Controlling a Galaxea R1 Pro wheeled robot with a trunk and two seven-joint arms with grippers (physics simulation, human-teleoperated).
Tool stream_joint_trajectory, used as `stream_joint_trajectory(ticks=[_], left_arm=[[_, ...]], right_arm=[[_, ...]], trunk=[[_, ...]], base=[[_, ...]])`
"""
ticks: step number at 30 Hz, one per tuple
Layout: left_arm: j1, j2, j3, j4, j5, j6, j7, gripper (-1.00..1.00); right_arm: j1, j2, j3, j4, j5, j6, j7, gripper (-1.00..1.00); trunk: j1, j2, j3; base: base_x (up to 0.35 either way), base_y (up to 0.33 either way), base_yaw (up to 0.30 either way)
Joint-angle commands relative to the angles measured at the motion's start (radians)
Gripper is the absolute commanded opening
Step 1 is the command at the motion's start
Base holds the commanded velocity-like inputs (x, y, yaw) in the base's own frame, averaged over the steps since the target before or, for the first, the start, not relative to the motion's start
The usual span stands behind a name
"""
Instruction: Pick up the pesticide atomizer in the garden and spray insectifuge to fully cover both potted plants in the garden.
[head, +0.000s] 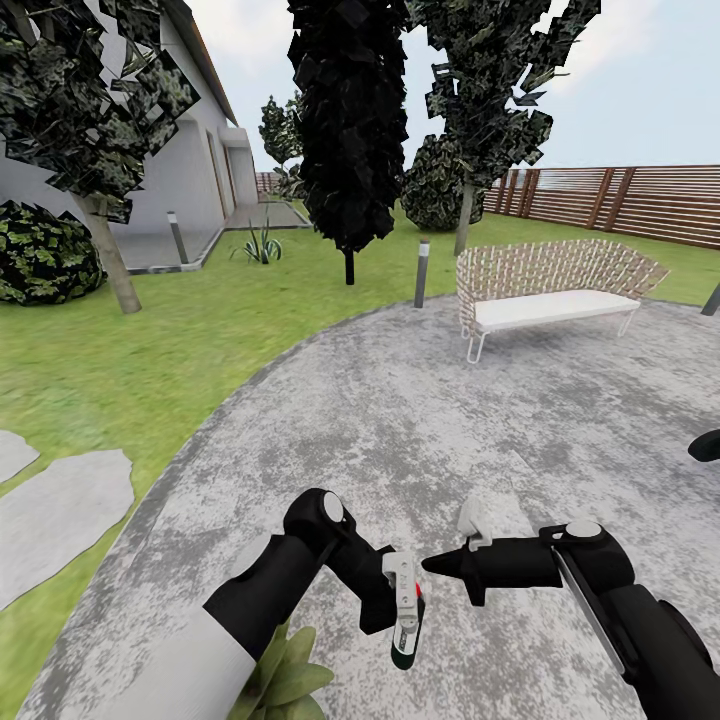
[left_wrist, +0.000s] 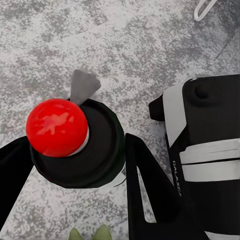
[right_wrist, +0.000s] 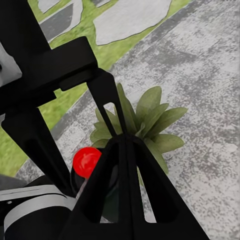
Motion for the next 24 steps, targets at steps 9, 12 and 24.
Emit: stream_joint_trajectory(ticks=[9, 12, 24], left_arm=[[-0.001, 0.0, 0.0, -0.001, -0.009, 0.012, -0.007, -1.0], [-0.001, 0.0, 0.0, -0.001, -0.01, 0.013, -0.007, -1.0], [-0.001, 0.0, 0.002, -0.001, -0.012, 0.012, -0.007, -1.0]], right_arm=[[-0.001, 0.002, 0.0, -0.001, 0.004, 0.008, 0.006, -1.0], [-0.001, 0.003, 0.001, -0.001, 0.005, 0.008, 0.005, -1.0], [-0.001, 0.004, 0.002, 0.001, 0.003, 0.006, 0.004, -1.0]], trunk=[[0.0, 0.0, -0.001], [0.0, 0.0, -0.001], [0.0, 0.0, -0.001]], base=[[0.0, 0.0, 0.0], [0.0, 0.0, 0.0], [0.0, 0.0, 0.0]])
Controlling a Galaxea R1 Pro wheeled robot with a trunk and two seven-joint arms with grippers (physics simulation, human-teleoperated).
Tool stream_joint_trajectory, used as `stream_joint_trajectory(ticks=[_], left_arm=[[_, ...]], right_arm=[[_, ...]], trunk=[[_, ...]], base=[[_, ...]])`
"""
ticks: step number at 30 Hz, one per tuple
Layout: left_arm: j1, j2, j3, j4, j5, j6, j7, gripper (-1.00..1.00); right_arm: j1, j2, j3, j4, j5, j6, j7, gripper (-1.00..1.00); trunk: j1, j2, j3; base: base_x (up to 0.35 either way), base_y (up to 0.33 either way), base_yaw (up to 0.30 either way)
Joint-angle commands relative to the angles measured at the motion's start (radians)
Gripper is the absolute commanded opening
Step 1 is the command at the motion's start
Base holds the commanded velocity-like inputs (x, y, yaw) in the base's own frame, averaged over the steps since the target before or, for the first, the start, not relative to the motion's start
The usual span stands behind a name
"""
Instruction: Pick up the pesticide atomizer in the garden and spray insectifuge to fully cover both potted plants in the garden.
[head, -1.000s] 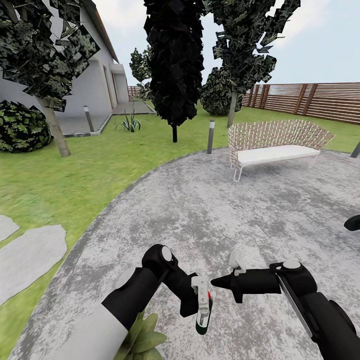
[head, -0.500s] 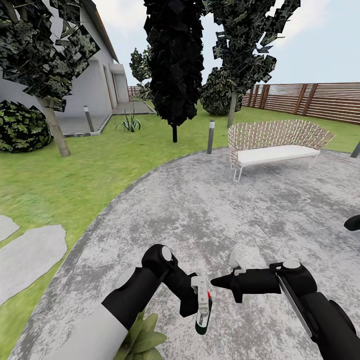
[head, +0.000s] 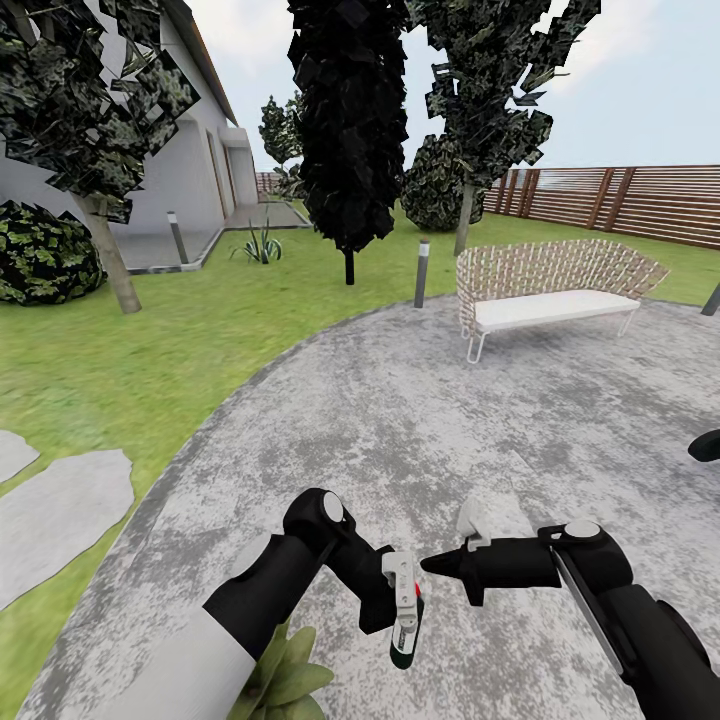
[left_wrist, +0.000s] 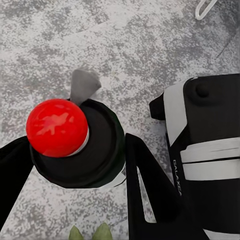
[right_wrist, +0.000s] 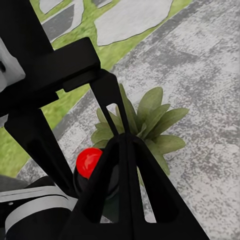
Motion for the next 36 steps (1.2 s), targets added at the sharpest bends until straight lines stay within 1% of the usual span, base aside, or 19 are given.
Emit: stream_joint_trajectory(ticks=[1, 11, 13, 14, 17, 19, 21, 23, 27, 32, 36], left_arm=[[-0.001, 0.0, 0.0, -0.001, -0.006, 0.011, -0.006, -1.0], [-0.001, 0.0, 0.001, 0.0, -0.011, 0.01, -0.006, -1.0], [-0.001, 0.0, 0.003, 0.001, -0.029, 0.01, -0.006, -1.0], [-0.001, 0.0, 0.003, 0.001, -0.047, 0.01, -0.006, -1.0], [-0.001, 0.0, 0.004, 0.001, -0.083, 0.01, -0.006, -1.0], [-0.001, 0.007, 0.008, 0.001, -0.11, 0.011, -0.006, -1.0], [-0.003, 0.019, 0.035, 0.0, -0.126, 0.012, -0.006, -1.0], [-0.02, 0.022, 0.061, 0.0, -0.129, 0.012, -0.006, -1.0], [-0.032, 0.022, 0.078, -0.001, -0.13, 0.012, -0.007, -1.0], [-0.034, 0.017, 0.08, -0.002, -0.125, 0.012, -0.009, -1.0], [-0.034, 0.015, 0.079, -0.002, -0.122, 0.009, -0.059, -1.0]], right_arm=[[-0.001, 0.0, 0.001, -0.001, 0.005, 0.006, 0.005, -1.0], [0.0, 0.0, 0.001, 0.0, 0.005, 0.006, 0.004, -1.0], [0.0, 0.0, 0.001, 0.0, 0.005, 0.006, 0.004, -1.0], [0.0, 0.0, 0.001, 0.0, 0.005, 0.006, 0.004, -1.0], [0.0, 0.0, 0.001, 0.0, 0.005, 0.006, 0.004, -1.0], [0.0, 0.0, 0.002, 0.001, 0.005, 0.006, 0.004, -1.0], [0.0, 0.0, 0.002, 0.001, 0.005, 0.006, 0.003, -1.0], [0.001, 0.0, 0.002, 0.001, 0.005, 0.006, 0.003, -1.0], [0.001, 0.0, 0.002, 0.002, 0.005, 0.006, 0.001, -1.0], [0.0, 0.0, 0.002, 0.004, 0.005, 0.001, -0.002, -1.0], [0.001, 0.0, 0.001, 0.005, 0.005, -0.004, -0.002, -1.0]], trunk=[[0.0, 0.0, -0.001], [0.0, 0.0, -0.001], [0.0, 0.0, -0.001], [0.0, 0.0, -0.001], [0.0, 0.0, -0.001], [0.0, 0.0, -0.001], [0.0, 0.0, -0.001], [0.0, 0.0, -0.001], [0.0, 0.0, -0.001], [0.0, 0.0, -0.001], [0.0, 0.0, -0.001]], base=[[0.0, 0.0, 0.0], [0.0, 0.0, 0.0], [0.0, 0.0, 0.0], [0.0, 0.0, 0.0], [0.0, 0.0, 0.0], [0.0, 0.0, 0.0], [0.0, 0.0, 0.0], [0.0, 0.0, 0.0], [0.0, 0.0, 0.0], [0.0, 0.0, 0.0], [0.0, 0.0, 0.0]])
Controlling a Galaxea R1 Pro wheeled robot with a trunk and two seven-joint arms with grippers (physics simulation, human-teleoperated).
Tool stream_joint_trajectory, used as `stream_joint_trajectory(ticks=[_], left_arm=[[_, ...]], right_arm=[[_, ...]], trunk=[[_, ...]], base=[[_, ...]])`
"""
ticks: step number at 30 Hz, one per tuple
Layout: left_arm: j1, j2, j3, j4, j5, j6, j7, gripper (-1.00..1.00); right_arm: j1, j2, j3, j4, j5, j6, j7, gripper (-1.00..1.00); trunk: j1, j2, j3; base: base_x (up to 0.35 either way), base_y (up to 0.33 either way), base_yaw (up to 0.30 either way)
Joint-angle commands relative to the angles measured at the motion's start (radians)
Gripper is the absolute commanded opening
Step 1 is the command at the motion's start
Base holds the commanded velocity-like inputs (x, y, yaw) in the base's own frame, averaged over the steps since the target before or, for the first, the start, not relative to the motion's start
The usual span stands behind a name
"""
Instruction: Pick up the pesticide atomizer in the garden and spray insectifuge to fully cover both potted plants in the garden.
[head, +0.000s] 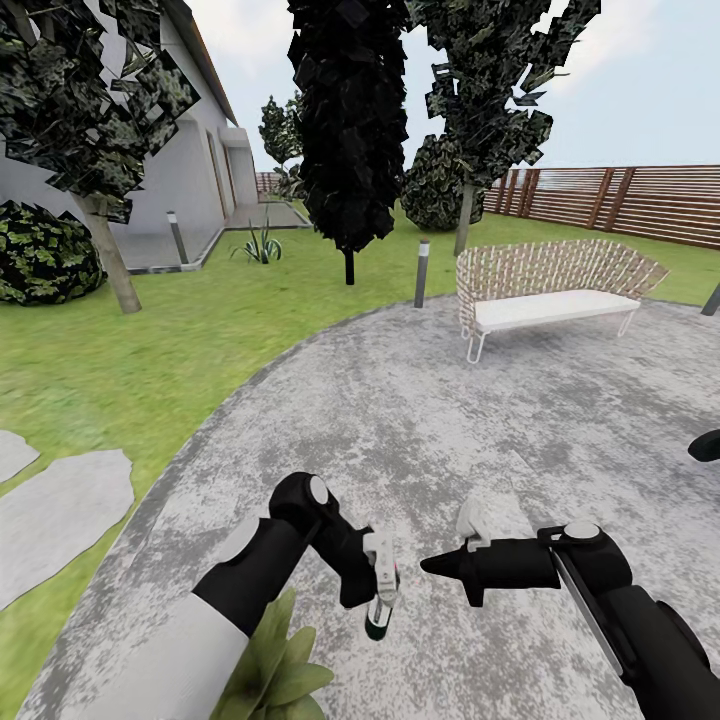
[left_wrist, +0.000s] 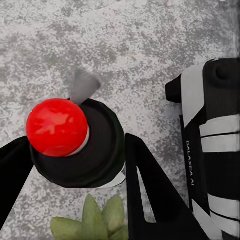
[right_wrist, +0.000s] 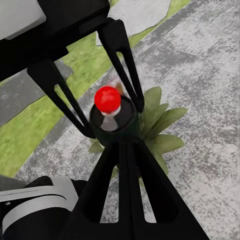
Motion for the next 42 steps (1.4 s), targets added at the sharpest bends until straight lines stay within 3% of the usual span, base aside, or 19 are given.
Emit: stream_joint_trajectory(ticks=[1, 12, 36, 42], left_arm=[[-0.001, 0.0, 0.0, -0.001, -0.006, 0.01, -0.012, -1.0], [-0.001, -0.016, -0.005, 0.0, -0.006, 0.009, -0.018, -1.0], [-0.001, -0.016, -0.012, 0.003, -0.003, 0.009, -0.016, -1.0], [-0.001, -0.016, -0.018, 0.004, 0.064, 0.009, -0.013, -1.0]], right_arm=[[-0.001, 0.0, 0.0, -0.001, 0.005, 0.005, 0.005, -1.0], [-0.001, 0.0, 0.002, -0.001, 0.005, 0.005, 0.005, -1.0], [-0.001, 0.001, 0.006, 0.0, -0.005, 0.006, 0.009, -1.0], [-0.001, 0.001, 0.006, 0.0, -0.006, 0.005, 0.009, -1.0]], trunk=[[0.0, 0.0, -0.001], [0.0, 0.0, -0.001], [0.0, 0.0, -0.001], [0.0, 0.0, -0.001]], base=[[0.0, 0.0, 0.0], [0.0, 0.0, 0.0], [0.0, 0.0, 0.0], [0.0, 0.0, 0.0]])
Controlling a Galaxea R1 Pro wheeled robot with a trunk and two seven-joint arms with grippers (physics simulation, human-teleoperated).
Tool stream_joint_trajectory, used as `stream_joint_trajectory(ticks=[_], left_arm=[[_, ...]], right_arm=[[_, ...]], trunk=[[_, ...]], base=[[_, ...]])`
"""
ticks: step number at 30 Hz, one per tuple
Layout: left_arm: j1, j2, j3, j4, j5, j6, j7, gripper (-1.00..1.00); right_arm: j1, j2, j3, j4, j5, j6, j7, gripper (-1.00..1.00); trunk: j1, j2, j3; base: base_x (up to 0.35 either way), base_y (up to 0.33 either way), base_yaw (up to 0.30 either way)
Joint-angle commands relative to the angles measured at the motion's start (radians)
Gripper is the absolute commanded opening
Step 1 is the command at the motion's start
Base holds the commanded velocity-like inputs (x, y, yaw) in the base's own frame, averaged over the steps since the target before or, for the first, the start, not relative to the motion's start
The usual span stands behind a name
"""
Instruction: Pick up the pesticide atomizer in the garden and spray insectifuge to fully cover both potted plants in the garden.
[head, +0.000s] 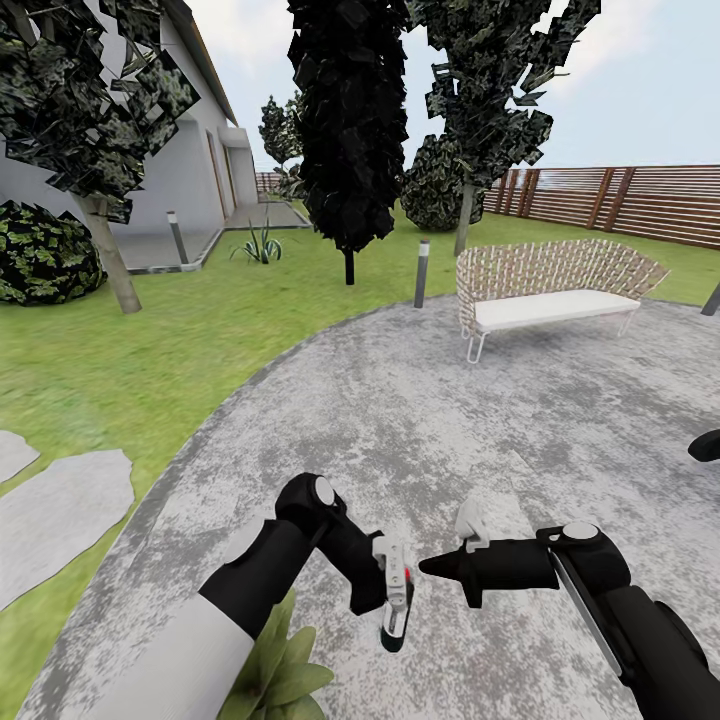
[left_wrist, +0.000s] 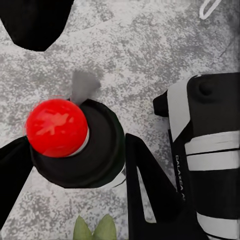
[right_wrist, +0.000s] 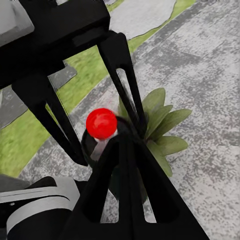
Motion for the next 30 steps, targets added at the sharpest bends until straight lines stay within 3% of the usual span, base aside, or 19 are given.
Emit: stream_joint_trajectory(ticks=[1, 6, 16, 21, 27, 30], left_arm=[[-0.001, 0.0, -0.007, -0.001, -0.001, 0.011, -0.007, -1.0], [-0.001, 0.0, -0.041, -0.001, 0.007, 0.011, -0.005, -1.0], [-0.001, 0.0, -0.04, 0.003, 0.028, 0.012, -0.001, -1.0], [-0.001, 0.0, -0.039, 0.011, 0.03, 0.012, 0.119, -1.0], [-0.001, 0.0, -0.039, 0.017, 0.033, 0.011, 0.13, -1.0], [-0.001, 0.0, -0.039, 0.017, 0.054, 0.01, 0.128, -1.0]], right_arm=[[-0.001, 0.0, 0.0, -0.001, 0.004, 0.006, 0.004, -1.0], [-0.001, 0.0, 0.001, -0.001, 0.004, 0.006, 0.003, -1.0], [-0.001, 0.0, 0.001, -0.001, 0.004, 0.007, 0.004, -1.0], [-0.001, 0.0, 0.001, -0.001, 0.004, 0.007, 0.003, -1.0], [-0.001, 0.0, 0.001, -0.001, 0.004, 0.006, 0.003, -1.0], [-0.001, 0.0, 0.001, -0.001, 0.004, 0.006, 0.003, -1.0]], trunk=[[0.0, 0.0, -0.001], [0.0, 0.0, -0.001], [0.0, 0.0, -0.001], [0.0, 0.0, -0.001], [0.0, 0.0, -0.001], [0.0, 0.0, -0.001]], base=[[0.0, 0.0, 0.0], [0.0, 0.0, 0.0], [0.0, 0.0, 0.0], [0.0, 0.0, 0.0], [0.0, 0.0, 0.0], [0.0, 0.0, 0.0]])
